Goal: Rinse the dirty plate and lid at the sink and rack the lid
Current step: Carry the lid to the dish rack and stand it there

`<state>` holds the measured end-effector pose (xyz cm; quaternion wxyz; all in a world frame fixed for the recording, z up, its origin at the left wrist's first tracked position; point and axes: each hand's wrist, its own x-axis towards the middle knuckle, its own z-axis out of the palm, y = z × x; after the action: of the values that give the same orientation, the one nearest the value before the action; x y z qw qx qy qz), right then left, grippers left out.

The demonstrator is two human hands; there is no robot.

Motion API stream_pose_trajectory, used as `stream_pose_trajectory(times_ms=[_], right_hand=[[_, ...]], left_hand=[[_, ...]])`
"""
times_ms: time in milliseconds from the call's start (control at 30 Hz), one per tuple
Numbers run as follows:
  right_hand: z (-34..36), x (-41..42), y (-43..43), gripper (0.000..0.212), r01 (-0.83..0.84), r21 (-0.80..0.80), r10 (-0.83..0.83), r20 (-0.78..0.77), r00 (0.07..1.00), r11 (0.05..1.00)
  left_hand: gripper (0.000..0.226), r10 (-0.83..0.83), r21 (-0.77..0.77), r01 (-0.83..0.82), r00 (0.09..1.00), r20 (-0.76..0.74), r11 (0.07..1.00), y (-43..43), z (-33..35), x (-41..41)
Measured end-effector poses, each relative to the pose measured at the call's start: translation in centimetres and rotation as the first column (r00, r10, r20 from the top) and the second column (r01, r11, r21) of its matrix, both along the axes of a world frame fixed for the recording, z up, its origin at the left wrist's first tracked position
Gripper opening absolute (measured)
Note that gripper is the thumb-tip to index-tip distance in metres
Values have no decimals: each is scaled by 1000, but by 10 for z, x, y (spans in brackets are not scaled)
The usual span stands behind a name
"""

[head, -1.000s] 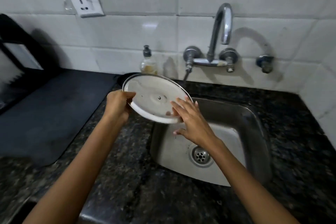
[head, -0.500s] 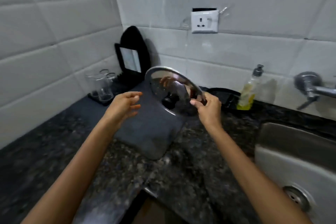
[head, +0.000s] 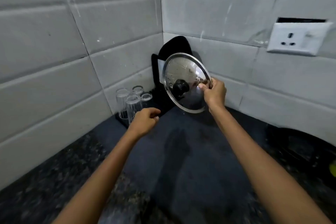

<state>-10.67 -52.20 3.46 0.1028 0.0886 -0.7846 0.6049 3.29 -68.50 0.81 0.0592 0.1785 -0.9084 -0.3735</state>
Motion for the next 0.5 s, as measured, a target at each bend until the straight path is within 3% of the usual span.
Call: stream_pose_trajectory(times_ms=[200,300,500], right_hand=[[-11,-79,-84,15,-35,40,36,-39,999,999],[-28,-103,-117,4,-55,40,57,-34,998,998],[-62,-132,-149,12,-74,94,70,41,997,993]], left_hand=[[42,-8,-93,20,992,126,995,-30,-43,-63],[40,-14,-79,28,985,173,996,-39,-65,-78],[42,-35,-52,47,976,214,998,-49,-97,-91]])
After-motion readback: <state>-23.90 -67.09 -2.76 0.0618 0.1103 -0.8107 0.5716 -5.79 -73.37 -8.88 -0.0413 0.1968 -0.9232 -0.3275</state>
